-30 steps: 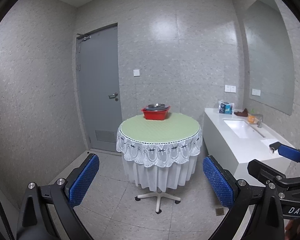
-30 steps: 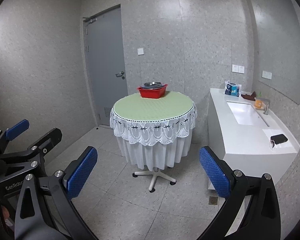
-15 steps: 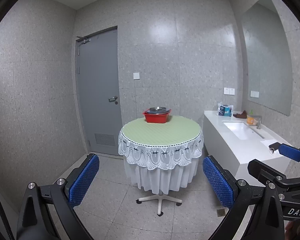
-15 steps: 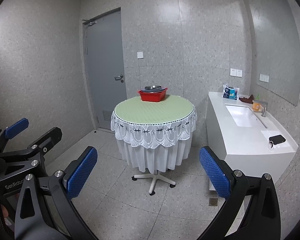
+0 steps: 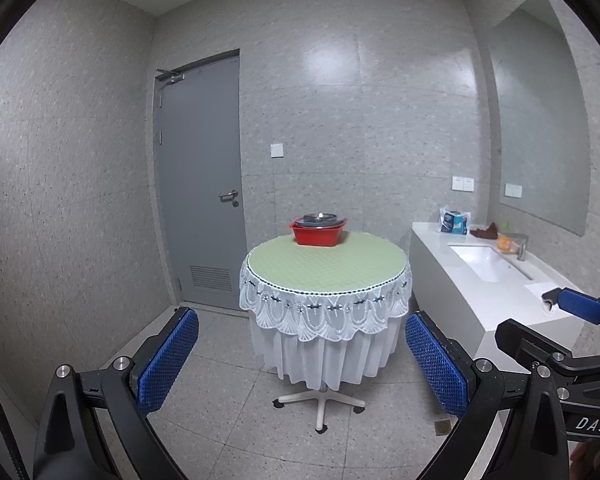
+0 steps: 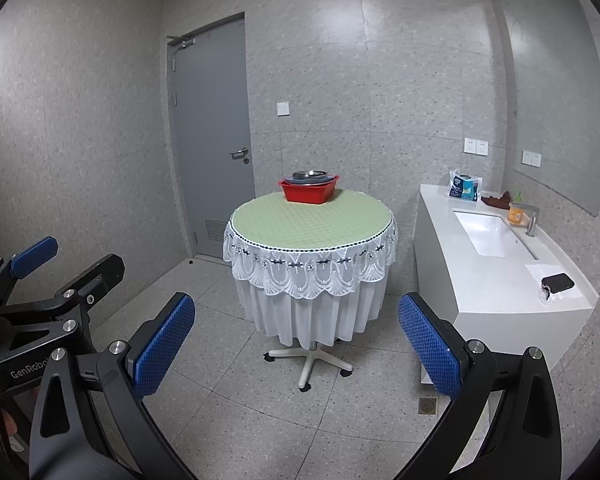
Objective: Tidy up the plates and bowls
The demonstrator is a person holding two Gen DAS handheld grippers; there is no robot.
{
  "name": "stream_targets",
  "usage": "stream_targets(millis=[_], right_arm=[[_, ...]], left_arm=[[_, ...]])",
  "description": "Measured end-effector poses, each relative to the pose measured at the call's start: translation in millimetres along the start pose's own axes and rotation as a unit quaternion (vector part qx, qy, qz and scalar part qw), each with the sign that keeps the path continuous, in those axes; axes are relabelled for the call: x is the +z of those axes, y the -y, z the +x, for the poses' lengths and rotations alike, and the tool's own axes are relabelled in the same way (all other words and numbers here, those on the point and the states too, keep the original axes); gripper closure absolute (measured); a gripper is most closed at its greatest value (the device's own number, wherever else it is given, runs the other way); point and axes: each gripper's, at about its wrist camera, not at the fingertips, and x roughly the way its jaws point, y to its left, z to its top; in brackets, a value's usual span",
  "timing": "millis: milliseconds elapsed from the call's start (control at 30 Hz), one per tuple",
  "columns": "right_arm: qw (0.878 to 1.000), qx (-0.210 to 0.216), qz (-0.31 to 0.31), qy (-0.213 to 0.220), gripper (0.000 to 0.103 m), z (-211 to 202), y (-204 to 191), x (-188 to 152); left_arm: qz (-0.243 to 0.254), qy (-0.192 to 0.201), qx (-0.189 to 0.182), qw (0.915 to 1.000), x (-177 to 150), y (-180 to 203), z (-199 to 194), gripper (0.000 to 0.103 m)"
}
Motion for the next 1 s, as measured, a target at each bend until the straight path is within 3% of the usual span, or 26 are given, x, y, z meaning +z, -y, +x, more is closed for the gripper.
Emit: stream_targets(millis=[1000], right_arm=[[1.0,0.007,0.0,-0.006,0.0,14.3,9.4,1.2]], left_arm=[[-0.004,0.0,0.005,1.0,-4.0,3.8,18.5,0.001]])
